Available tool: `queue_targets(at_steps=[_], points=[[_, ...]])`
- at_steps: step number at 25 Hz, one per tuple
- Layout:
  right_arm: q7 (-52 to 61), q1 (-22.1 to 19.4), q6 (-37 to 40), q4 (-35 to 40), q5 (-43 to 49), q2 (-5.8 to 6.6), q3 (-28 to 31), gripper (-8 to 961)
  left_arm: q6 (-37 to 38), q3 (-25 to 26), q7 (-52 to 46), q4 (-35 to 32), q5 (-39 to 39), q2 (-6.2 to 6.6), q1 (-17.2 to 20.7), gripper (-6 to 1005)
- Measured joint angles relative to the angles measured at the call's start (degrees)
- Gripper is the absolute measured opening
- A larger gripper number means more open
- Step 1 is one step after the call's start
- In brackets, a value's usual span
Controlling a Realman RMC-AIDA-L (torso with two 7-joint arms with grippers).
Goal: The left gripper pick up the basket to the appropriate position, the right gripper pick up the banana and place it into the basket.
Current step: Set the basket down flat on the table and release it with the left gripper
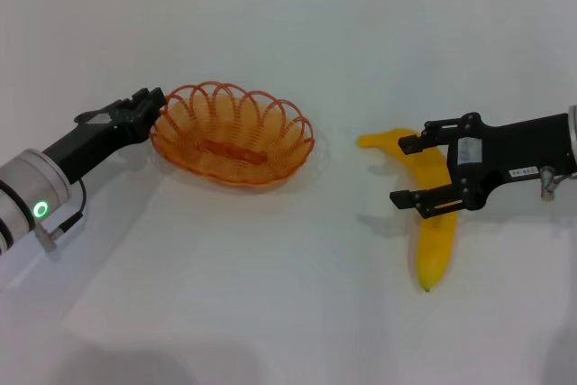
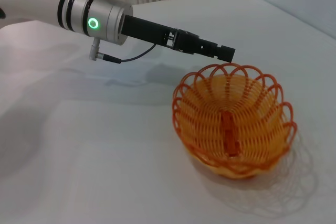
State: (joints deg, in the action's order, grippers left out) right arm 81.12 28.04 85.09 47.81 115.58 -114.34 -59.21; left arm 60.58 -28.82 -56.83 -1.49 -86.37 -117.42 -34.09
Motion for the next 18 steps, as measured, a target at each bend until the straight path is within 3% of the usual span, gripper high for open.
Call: queue_targets(at_steps=[8, 13, 18], points=[[0.00, 0.00, -0.09, 0.00, 0.00, -0.05, 0.02, 817, -1.86, 0.01, 0.12, 0.00, 0.14, 0.00, -0.11, 281], [0.00, 0.00, -0.15, -0.14, 0.00, -0.08, 0.05, 817, -2.24, 0.01, 0.67, -0.07, 0.23, 0.06, -0.13, 508], [0.00, 0.00, -0.18, -0.68, 0.05, -0.09, 0.05, 817, -1.42, 0.01, 3.12, -0.55, 0.27, 0.22, 0.21, 671]])
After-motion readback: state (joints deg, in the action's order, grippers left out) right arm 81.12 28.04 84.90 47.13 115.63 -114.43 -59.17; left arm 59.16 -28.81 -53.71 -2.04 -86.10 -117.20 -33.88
